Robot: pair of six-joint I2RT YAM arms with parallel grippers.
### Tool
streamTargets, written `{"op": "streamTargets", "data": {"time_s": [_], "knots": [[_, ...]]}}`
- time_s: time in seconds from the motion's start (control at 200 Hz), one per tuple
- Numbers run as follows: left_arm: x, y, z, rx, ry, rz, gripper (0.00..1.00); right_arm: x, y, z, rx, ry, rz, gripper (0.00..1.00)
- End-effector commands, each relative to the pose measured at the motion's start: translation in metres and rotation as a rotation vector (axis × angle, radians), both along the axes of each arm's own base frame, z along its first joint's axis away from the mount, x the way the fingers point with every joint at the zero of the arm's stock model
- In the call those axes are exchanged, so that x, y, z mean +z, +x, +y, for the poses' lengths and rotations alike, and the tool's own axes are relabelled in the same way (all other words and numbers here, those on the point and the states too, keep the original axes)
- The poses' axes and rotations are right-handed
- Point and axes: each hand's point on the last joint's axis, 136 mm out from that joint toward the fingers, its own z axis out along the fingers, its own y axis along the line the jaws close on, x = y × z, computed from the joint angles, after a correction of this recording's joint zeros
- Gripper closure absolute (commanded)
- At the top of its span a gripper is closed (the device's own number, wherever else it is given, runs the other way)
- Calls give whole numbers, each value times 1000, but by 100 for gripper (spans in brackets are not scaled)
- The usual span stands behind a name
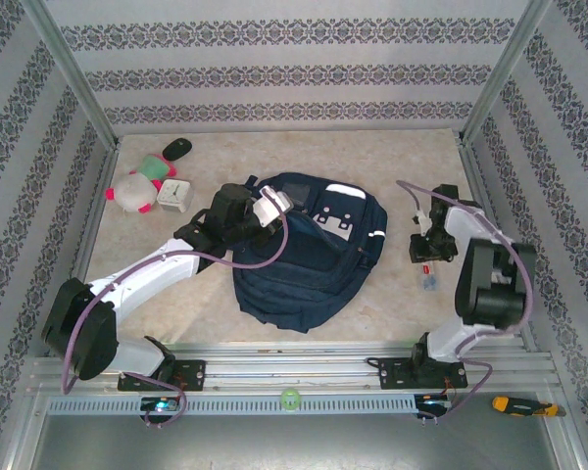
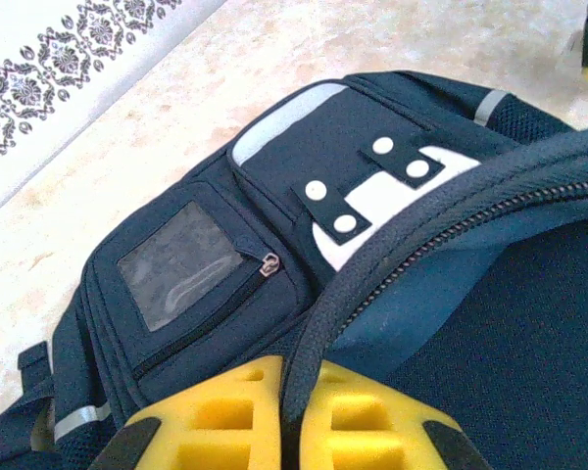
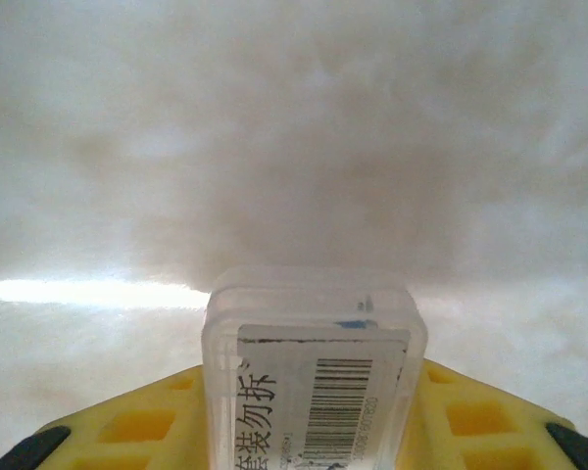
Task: Pack books, pencil case, and school supplies into a backpack
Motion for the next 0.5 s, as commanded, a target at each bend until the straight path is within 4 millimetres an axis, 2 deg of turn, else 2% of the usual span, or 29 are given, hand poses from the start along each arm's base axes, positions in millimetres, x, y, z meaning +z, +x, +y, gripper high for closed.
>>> {"op": "streamTargets", "data": {"time_s": [0.0, 0.07, 0.14, 0.2, 0.255, 0.3, 0.375, 0.43, 0.495], "knots": [[44, 14, 5, 72, -100, -57, 100, 80, 15, 46, 151, 106, -310, 71], [45, 13, 5, 75, -107, -51, 100, 129, 15, 86, 324, 189, -518, 71], [45, 13, 4, 75, -111, -49, 100, 175, 5, 125, 510, 276, -718, 72], [45, 13, 3, 72, -116, -43, 100, 210, -8, 157, 659, 351, -865, 73], [44, 13, 2, 68, -117, -35, 100, 235, -30, 188, 853, 415, -968, 75], [45, 13, 1, 65, -121, -29, 100, 250, -50, 211, 1010, 437, -1036, 75], [45, 13, 0, 62, -132, -20, 100, 261, -76, 242, 1215, 427, -1113, 75], [44, 13, -1, 59, -137, -14, 100, 260, -97, 266, 1378, 413, -1144, 73], [46, 12, -3, 55, -144, -9, 100, 252, -111, 290, 1496, 394, -1140, 72]]}}
